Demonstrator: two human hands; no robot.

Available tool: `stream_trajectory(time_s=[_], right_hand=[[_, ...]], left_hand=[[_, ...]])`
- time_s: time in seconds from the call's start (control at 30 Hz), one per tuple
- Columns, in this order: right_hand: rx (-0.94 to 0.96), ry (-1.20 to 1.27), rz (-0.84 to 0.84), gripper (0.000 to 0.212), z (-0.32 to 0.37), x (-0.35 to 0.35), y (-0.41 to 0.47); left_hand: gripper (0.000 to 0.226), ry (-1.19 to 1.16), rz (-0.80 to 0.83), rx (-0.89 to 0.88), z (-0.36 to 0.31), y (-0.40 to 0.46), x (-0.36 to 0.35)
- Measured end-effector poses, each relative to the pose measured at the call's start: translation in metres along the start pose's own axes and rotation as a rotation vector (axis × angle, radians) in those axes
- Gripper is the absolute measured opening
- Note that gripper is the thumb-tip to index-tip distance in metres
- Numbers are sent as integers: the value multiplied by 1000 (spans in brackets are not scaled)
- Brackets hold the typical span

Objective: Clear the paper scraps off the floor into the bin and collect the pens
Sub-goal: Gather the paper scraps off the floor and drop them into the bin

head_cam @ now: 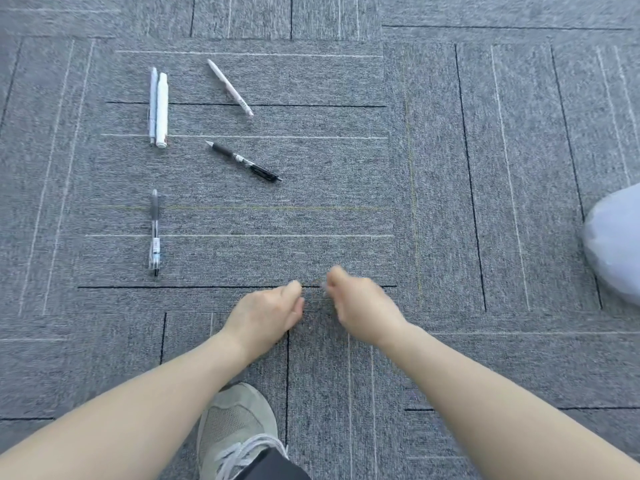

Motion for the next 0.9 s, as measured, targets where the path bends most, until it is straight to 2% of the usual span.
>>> stream_trajectory(time_s=[0.07, 0.13, 0.17, 0.3, 0.33, 0.43, 0.57, 0.63, 0.7, 0.77, 0.9], right_hand=[[-136, 217, -175, 2, -27, 23, -6], [-163, 256, -295, 8, -46, 46, -12], [-149, 245, -290, 10, -51, 50, -14], [-107, 100, -58, 11, -55, 30, -21], [-107, 82, -45, 12, -55, 27, -24], [-132, 164, -143, 13, -60, 27, -30], [-155, 256, -265, 13, -65, 39, -33], [-164, 275, -335, 13, -67, 54, -35], [-170, 335, -460, 13, -66, 82, -35], [-174, 394, -639, 15, -62, 126, -40], [-153, 664, -1057, 16, -63, 234, -79]], left_hand=[[15, -54, 26, 39, 1, 3, 0], [13, -68, 41, 14, -5, 4, -2], [15, -68, 49, -10, -10, 3, -4], [32, -95, 145, -53, -29, 7, -15], [35, -89, 167, -69, -36, 9, -17], [35, -9, 233, -75, -55, 21, -25], [15, 167, 354, -91, -64, 32, -36], [10, 164, 414, -79, -59, 31, -37], [7, 23, 435, 35, -52, 43, -25], [8, -199, 330, 162, -58, 75, 9], [18, -584, 119, 163, -137, 155, 88]])
Point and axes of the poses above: each hand's wrist, its own y-axis towards the middle knuckle, its own x-axis out of the back of the hand, z = x × y, the point moved 9 cm from there along y, towards the middle knuckle, and after that the axes turned 13 degrees about x, right-handed, at the moved point
